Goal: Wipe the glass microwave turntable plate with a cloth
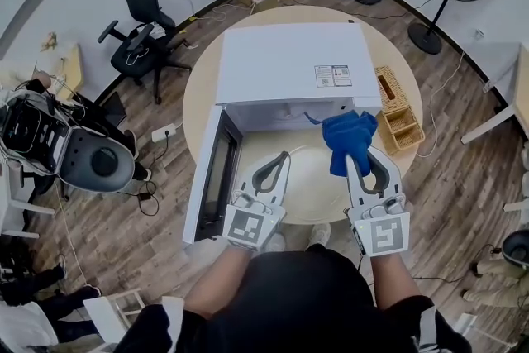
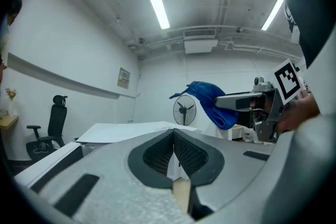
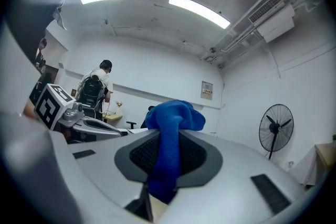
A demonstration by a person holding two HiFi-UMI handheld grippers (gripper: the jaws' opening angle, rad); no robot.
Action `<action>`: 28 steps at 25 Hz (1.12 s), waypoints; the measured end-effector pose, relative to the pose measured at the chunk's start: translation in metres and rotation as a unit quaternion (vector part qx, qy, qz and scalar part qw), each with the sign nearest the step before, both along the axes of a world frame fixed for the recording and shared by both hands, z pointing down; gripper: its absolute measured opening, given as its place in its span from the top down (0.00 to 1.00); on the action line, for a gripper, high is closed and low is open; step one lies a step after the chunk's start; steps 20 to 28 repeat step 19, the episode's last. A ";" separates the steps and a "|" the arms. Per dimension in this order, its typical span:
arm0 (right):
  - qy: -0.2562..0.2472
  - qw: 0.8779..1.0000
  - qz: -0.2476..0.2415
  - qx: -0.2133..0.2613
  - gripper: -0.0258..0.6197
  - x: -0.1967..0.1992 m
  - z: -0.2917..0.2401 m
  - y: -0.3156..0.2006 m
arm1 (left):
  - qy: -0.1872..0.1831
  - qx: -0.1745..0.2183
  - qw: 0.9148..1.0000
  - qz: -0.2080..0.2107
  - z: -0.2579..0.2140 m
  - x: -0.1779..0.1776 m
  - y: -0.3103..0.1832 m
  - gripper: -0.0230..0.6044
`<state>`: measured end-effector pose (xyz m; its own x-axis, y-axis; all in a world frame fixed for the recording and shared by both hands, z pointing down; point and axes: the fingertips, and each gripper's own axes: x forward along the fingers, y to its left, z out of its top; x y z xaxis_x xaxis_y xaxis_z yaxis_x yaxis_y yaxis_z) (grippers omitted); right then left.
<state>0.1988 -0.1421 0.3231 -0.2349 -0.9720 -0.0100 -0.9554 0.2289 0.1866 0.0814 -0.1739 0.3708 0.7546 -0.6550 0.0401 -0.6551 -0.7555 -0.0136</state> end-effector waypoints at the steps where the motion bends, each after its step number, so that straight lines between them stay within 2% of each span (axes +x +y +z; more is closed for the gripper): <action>1: -0.001 1.000 0.001 0.001 0.84 0.001 -0.001 0.000 | 0.001 0.001 1.000 0.001 -0.002 0.002 0.000 0.95; 9: 0.000 1.000 0.004 0.010 0.84 0.008 -0.006 -0.002 | 0.000 0.011 1.000 0.008 -0.005 0.008 -0.003 0.95; 15: 0.030 0.998 -0.004 0.061 0.84 -0.002 -0.027 -0.006 | -0.006 0.017 1.000 0.017 -0.008 0.005 0.000 0.96; 28: 0.017 0.998 0.001 0.068 0.84 -0.004 -0.031 -0.001 | -0.002 0.018 1.000 0.020 -0.010 0.004 0.004 0.96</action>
